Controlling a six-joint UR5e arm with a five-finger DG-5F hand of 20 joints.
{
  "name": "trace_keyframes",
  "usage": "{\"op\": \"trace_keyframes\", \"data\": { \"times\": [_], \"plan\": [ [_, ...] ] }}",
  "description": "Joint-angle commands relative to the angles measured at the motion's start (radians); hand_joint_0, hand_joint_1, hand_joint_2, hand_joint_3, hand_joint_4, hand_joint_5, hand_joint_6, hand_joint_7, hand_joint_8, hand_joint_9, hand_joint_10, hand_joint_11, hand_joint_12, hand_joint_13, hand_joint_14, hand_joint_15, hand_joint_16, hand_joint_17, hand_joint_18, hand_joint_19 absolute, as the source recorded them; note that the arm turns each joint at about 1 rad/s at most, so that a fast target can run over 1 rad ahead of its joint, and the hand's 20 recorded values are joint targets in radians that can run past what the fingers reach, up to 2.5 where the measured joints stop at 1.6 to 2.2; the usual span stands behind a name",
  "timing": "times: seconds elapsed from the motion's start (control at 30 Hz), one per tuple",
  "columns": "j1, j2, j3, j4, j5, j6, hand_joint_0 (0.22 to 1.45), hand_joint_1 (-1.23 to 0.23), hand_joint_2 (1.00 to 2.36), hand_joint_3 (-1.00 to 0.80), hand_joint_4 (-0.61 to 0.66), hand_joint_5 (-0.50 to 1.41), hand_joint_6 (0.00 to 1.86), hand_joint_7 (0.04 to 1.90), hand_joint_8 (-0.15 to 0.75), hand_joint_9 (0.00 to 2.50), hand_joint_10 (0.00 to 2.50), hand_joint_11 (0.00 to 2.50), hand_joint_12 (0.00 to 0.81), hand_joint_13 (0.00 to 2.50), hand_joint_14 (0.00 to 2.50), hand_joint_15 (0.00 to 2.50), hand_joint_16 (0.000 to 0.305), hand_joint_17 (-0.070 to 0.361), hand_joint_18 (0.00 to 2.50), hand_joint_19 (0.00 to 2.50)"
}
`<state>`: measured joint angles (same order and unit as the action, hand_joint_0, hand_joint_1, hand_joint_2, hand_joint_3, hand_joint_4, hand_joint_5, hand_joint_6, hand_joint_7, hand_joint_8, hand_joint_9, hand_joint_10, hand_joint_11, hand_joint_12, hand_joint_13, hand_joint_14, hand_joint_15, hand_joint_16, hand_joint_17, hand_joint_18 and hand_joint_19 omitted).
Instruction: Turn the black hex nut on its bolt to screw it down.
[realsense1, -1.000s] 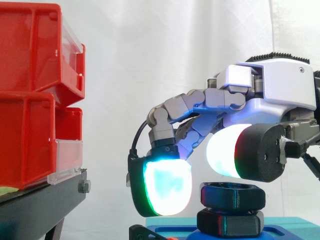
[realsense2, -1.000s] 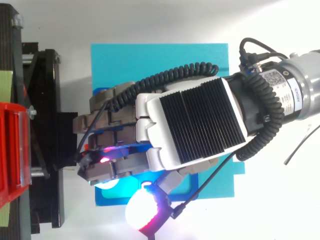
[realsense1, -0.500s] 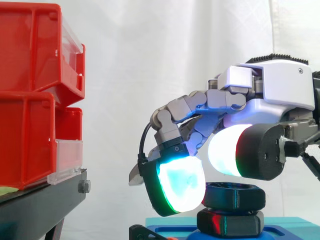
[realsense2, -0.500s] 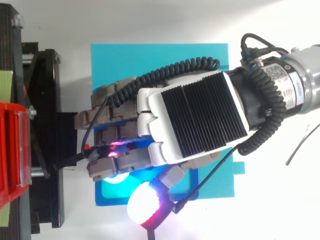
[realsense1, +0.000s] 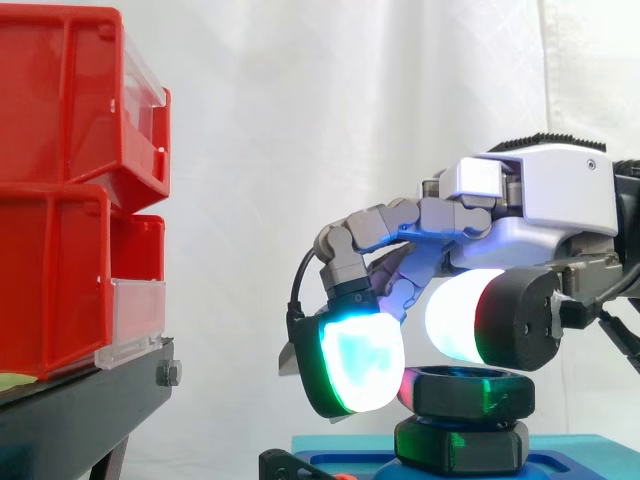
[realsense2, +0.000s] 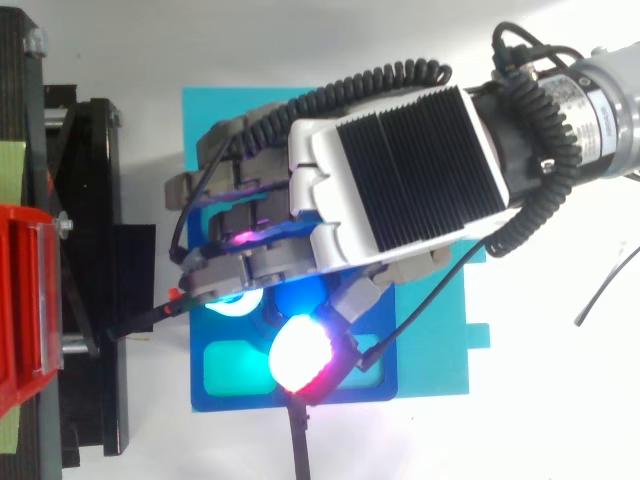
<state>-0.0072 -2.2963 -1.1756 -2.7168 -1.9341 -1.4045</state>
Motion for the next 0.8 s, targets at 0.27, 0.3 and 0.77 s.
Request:
{"op": "trace_keyframes", "data": {
  "times": [0.27,0.3,0.77],
  "plan": [
    [-0.051,0.0,-0.002,0.023,-0.06,0.001,0.54,-0.27,1.0,-0.5,0.08,0.04,0.5,1.5,0.284,1.0,0.01,0.26,0.327,0.67,0.01,0.18,0.045,0.101,0.52,0.57],
    [-0.054,0.0,-0.002,0.023,-0.062,0.001,0.53,-0.27,1.0,-0.5,0.08,0.04,0.5,1.49,0.283,1.0,0.01,0.25,0.327,0.67,0.01,0.18,0.045,0.101,0.52,0.58],
    [-0.077,0.001,0.073,0.008,-0.123,0.004,0.53,-0.26,1.0,-0.5,0.08,0.03,0.5,1.46,0.288,1.01,0.01,0.26,0.328,0.68,0.01,0.18,0.045,0.102,0.53,0.57]
  ]
}}
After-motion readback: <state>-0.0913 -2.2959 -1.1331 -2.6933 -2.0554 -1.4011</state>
